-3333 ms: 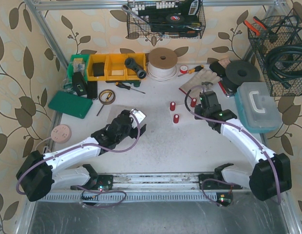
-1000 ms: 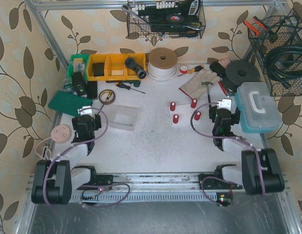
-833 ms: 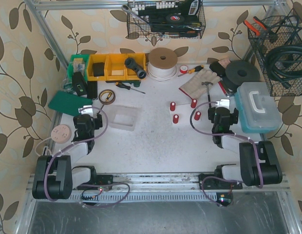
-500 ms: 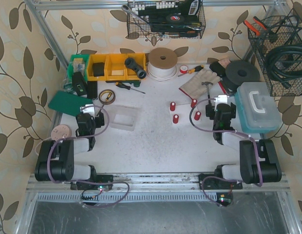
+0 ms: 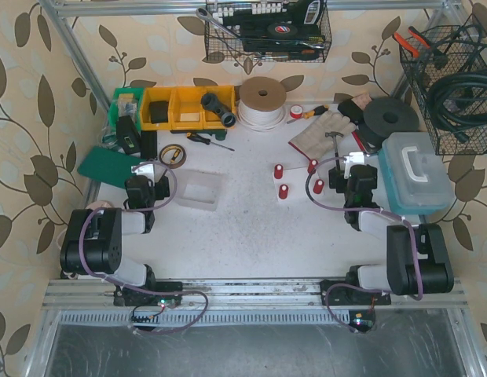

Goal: Install the large spring

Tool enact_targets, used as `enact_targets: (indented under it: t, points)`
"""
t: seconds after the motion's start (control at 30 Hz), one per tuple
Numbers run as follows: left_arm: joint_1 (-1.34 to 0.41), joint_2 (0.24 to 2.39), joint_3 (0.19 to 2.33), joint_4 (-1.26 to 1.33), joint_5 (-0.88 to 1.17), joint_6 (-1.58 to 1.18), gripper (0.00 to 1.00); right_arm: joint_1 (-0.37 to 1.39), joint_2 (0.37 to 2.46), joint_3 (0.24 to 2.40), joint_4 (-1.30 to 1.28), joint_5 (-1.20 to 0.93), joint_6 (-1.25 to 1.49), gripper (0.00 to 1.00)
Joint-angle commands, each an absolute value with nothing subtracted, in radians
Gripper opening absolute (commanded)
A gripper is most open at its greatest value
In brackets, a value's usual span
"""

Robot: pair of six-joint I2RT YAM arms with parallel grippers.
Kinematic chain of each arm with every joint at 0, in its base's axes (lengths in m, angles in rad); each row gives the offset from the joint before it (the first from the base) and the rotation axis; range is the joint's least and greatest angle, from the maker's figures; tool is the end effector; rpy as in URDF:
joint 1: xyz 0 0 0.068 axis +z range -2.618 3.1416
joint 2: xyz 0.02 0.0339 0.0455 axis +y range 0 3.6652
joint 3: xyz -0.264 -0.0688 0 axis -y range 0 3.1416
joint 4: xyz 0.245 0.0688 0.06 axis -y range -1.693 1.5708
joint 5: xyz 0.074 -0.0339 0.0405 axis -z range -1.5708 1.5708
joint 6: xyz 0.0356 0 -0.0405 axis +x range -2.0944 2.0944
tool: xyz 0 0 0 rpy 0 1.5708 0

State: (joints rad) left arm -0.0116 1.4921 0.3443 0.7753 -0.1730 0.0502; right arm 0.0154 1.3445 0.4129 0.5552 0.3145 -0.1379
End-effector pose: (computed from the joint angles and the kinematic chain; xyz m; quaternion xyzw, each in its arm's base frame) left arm 0.2562 0.0032 0.1382 -0.0233 0.8238 0.0822 0.5603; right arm 0.2555 -0.0071 0.1703 0.0253 0.8211 -0.1633 0.5464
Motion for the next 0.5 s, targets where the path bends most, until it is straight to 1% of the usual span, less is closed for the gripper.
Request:
enact_targets:
  t: [0.0, 0.07, 0.13, 0.23, 0.27, 0.3, 0.37, 0.43, 0.47]
  points:
    - [0.003, 1.490, 0.363, 0.779, -0.164, 0.038, 0.94, 0.009, 1.306, 0.405, 0.551, 0.167, -0.117, 1.00]
    - [0.003, 1.492, 0.371, 0.768, -0.149, 0.048, 0.94, 0.006, 1.324, 0.381, 0.649, 0.217, -0.100, 1.00]
    - [0.003, 1.491, 0.374, 0.761, -0.144, 0.050, 0.94, -0.007, 1.370, 0.357, 0.746, 0.171, -0.078, 1.00]
    - [0.003, 1.491, 0.375, 0.760, -0.146, 0.050, 0.94, -0.008, 1.517, 0.317, 0.963, 0.175, -0.075, 1.00]
    - [0.003, 1.492, 0.374, 0.760, -0.146, 0.051, 0.94, -0.009, 1.511, 0.320, 0.960, 0.183, -0.072, 1.00]
    - [0.003, 1.492, 0.375, 0.759, -0.146, 0.050, 0.94, -0.008, 1.481, 0.340, 0.867, 0.191, -0.061, 1.00]
    - [0.003, 1.493, 0.376, 0.760, -0.146, 0.051, 0.94, -0.008, 1.514, 0.331, 0.935, 0.189, -0.070, 1.00]
    - [0.003, 1.493, 0.376, 0.759, -0.146, 0.051, 0.94, -0.008, 1.490, 0.344, 0.864, 0.198, -0.064, 1.00]
    - [0.003, 1.493, 0.375, 0.759, -0.146, 0.051, 0.94, -0.006, 1.500, 0.342, 0.894, 0.199, -0.067, 1.00]
